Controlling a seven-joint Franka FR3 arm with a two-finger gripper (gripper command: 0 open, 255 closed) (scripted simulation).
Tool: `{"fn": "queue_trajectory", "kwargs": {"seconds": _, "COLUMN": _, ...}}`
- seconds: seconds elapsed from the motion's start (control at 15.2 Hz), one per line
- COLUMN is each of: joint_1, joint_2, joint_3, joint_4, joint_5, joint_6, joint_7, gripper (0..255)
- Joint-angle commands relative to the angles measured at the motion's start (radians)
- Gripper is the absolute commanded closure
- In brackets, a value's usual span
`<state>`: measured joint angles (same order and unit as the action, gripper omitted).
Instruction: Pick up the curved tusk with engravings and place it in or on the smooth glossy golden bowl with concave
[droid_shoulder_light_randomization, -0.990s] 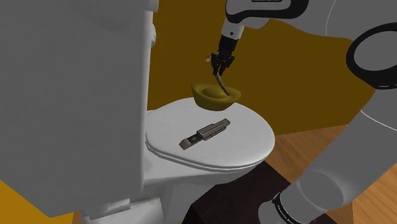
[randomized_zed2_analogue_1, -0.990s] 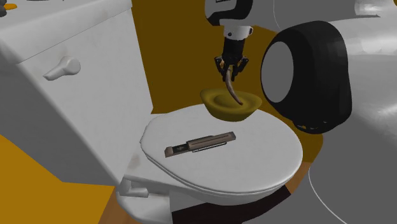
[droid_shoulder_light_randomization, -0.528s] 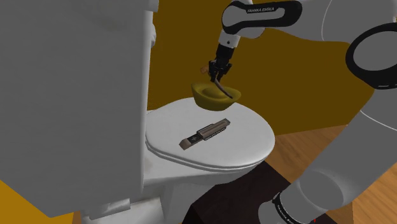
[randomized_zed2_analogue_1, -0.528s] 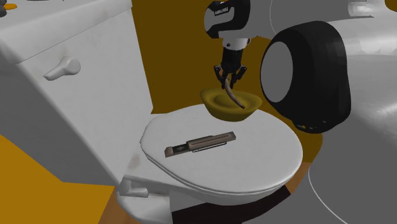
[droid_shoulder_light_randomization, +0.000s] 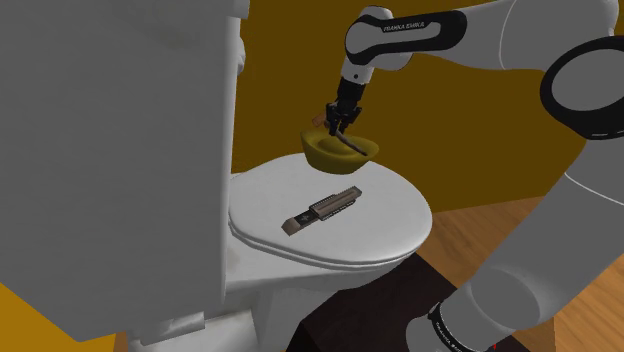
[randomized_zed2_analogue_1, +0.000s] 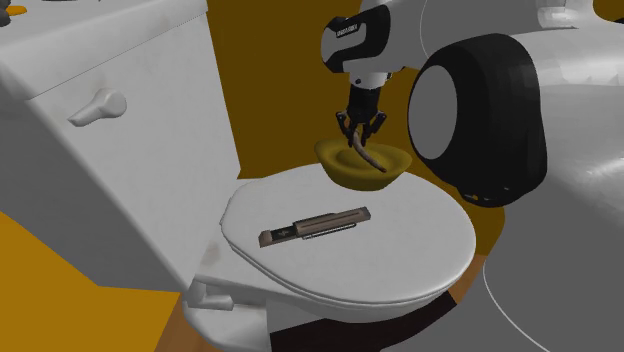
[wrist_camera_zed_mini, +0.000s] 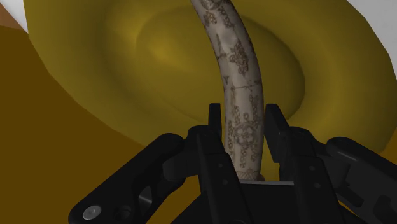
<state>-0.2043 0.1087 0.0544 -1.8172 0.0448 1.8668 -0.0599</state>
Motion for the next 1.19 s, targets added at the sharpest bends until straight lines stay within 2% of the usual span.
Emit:
{"fn": "queue_trajectory", "kwargs": {"seconds": 0.0, "joint_1": 0.0, "joint_2": 0.0, "joint_3": 0.0, "joint_4": 0.0, "joint_5": 0.0, "joint_6": 0.0, "joint_7": 0.0, "gripper": 255}}
{"fn": "queue_trajectory", "kwargs": {"seconds": 0.13, "joint_1": 0.0, "joint_2": 0.0, "joint_3": 0.0, "joint_4": 0.0, "joint_5": 0.0, "joint_6": 0.0, "joint_7": 0.0, "gripper": 255}}
{"fn": "queue_trajectory", "kwargs": {"seconds": 0.2, "joint_1": 0.0, "joint_2": 0.0, "joint_3": 0.0, "joint_4": 0.0, "joint_5": 0.0, "joint_6": 0.0, "joint_7": 0.0, "gripper": 0}}
{"fn": "queue_trajectory", "kwargs": {"seconds": 0.53, "joint_1": 0.0, "joint_2": 0.0, "joint_3": 0.0, "joint_4": 0.0, "joint_5": 0.0, "joint_6": 0.0, "joint_7": 0.0, "gripper": 0}}
{"fn": "queue_trajectory", "kwargs": {"seconds": 0.79, "joint_1": -0.003, "joint_2": -0.003, "joint_3": -0.002, "joint_4": 0.123, "joint_5": -0.001, "joint_6": -0.126, "joint_7": 0.001, "gripper": 0}}
{"fn": "queue_trajectory", "kwargs": {"seconds": 1.12, "joint_1": -0.003, "joint_2": -0.003, "joint_3": -0.002, "joint_4": 0.123, "joint_5": -0.001, "joint_6": -0.126, "joint_7": 0.001, "gripper": 0}}
